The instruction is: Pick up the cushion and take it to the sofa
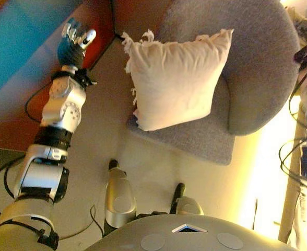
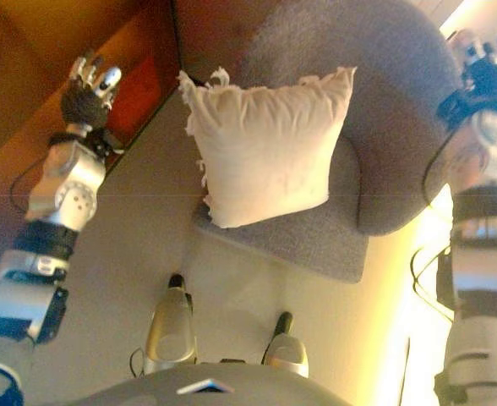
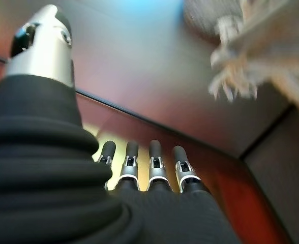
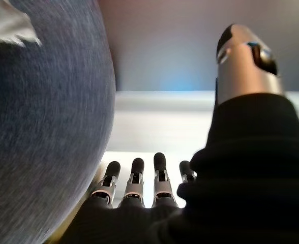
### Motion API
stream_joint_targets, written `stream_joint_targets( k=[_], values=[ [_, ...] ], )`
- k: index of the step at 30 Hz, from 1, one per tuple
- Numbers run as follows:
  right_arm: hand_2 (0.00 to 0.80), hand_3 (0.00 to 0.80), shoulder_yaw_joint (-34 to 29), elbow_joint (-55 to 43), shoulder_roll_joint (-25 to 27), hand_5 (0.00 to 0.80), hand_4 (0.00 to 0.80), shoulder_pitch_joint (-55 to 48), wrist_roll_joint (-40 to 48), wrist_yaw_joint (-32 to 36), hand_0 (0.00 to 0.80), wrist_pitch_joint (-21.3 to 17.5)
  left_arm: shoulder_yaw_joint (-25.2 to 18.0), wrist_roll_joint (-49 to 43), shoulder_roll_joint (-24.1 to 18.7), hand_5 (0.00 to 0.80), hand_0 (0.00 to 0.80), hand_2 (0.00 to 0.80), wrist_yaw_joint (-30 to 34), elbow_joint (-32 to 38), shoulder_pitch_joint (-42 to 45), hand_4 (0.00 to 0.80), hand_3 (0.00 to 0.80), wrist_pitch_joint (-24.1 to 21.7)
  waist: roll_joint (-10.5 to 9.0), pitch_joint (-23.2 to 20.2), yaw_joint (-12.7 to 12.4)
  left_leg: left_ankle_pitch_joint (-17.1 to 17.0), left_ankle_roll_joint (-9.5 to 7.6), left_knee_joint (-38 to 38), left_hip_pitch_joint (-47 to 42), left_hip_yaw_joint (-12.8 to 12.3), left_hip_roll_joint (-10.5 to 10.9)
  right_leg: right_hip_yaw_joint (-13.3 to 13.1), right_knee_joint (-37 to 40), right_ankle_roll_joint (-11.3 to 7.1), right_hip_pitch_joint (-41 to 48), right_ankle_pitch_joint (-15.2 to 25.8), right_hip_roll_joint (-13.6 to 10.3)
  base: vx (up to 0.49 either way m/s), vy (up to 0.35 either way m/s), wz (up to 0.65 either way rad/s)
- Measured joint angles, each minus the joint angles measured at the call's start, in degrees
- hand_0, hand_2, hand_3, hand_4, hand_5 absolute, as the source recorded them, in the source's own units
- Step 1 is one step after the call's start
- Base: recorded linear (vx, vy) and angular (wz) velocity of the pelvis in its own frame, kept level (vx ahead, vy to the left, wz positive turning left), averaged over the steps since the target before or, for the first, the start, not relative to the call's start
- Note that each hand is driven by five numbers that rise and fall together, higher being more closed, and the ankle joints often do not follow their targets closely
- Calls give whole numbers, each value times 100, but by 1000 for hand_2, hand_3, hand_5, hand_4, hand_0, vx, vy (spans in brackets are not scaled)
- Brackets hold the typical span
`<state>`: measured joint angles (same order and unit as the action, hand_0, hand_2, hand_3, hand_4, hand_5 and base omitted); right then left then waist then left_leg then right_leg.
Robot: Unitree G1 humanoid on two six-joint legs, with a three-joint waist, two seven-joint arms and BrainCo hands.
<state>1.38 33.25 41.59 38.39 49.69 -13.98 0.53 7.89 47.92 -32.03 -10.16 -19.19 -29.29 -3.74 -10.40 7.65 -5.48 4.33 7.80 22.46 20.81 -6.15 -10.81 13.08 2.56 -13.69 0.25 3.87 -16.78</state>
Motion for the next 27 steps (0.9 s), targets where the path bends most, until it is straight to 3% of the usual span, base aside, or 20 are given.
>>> stream_joint_targets(
  k=[6,8,11,19,27],
  values=[
    [0,0,-326,-1105,-1382,0,0,-1909,-120,707,0,-58,-227,-118,734,0,0,0,438,482,1207,0,0,65,88,-303,135,-154,96,-465,-451,-13,3,-4,99,118,241,-73,50,-13,55,-4],
    [0,0,-228,-1347,-2031,0,0,-2585,-65,1108,0,-74,-261,-112,1006,0,0,0,633,532,1644,0,0,89,178,-343,180,-286,116,-724,-630,-52,13,-17,101,166,277,-104,51,-68,81,-3],
    [0,0,119,-1682,-2492,0,0,-3303,-46,1559,0,-192,-242,-105,1194,0,0,0,911,856,2114,0,0,200,318,-333,205,-558,140,-1207,-931,-157,30,-75,127,174,308,-115,53,-87,59,-8],
    [0,0,430,-1788,-2622,0,0,-4172,189,1874,0,-491,-168,-97,1205,0,0,0,1626,1308,3009,0,0,181,741,-511,322,-1164,161,-2419,-1584,-157,55,-176,182,82,359,-156,151,-114,37,-4],
    [0,0,880,-1690,-2732,0,0,-4766,500,2052,0,-623,265,-91,1183,0,0,0,1983,1338,3536,0,0,64,763,-430,337,-1269,186,-2716,-1766,-252,59,-254,243,34,361,-125,168,-76,6,-5]
  ],
)
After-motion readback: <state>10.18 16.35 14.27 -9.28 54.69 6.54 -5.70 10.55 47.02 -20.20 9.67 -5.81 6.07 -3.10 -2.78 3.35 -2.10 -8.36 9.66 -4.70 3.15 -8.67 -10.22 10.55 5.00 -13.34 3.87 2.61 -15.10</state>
